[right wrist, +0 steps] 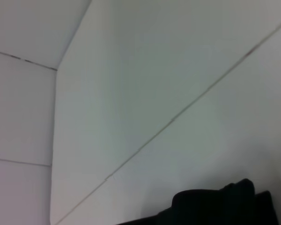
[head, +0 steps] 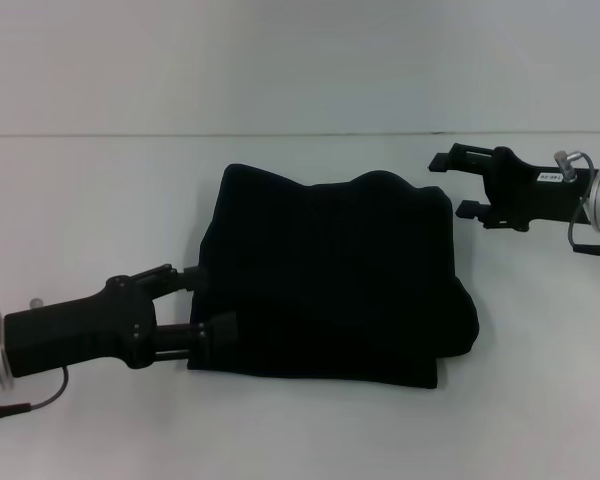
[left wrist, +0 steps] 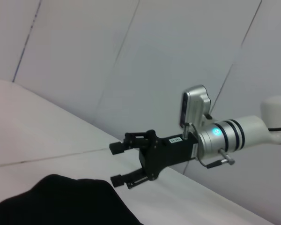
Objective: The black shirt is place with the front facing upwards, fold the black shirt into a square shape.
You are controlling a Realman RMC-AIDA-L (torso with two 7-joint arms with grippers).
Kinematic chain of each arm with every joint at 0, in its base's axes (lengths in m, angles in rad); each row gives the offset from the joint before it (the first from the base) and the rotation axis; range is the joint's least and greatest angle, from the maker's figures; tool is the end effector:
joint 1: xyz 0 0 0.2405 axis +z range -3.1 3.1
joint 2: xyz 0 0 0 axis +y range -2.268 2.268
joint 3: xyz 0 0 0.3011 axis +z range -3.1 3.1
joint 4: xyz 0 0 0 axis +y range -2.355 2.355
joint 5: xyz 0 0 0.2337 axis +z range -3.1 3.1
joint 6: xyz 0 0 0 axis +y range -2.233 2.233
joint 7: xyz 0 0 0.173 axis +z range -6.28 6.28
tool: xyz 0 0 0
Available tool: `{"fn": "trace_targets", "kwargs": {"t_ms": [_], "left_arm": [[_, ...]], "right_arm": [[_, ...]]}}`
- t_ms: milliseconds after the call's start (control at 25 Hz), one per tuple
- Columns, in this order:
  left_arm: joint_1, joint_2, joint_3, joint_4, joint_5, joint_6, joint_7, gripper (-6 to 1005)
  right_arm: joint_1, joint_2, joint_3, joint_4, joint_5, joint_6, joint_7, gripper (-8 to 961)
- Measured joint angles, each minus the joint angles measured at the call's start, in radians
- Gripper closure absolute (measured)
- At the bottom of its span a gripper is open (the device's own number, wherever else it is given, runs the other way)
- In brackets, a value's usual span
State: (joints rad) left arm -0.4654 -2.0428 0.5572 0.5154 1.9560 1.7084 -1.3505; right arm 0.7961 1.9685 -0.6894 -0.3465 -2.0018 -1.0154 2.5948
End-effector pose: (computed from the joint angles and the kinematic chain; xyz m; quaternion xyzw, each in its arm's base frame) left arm -0.3208 0.3400 -0.0328 -0.8983 -0.2679 -0.3314 0.1071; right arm 0.2952 0.4967 -0.0435 -0.6063 0.7302 0.2785 0.1470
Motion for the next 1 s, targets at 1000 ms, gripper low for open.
{"fn": "trace_targets", "kwargs": {"t_ms": [1000], "left_arm": [[0.005,-0.001,-0.031,-0.002,-0.002,0.008,0.001,45]], "right_arm": [[-0.023,0.040,-0.005,0.038,0.087,0.091,-0.038,39]]}}
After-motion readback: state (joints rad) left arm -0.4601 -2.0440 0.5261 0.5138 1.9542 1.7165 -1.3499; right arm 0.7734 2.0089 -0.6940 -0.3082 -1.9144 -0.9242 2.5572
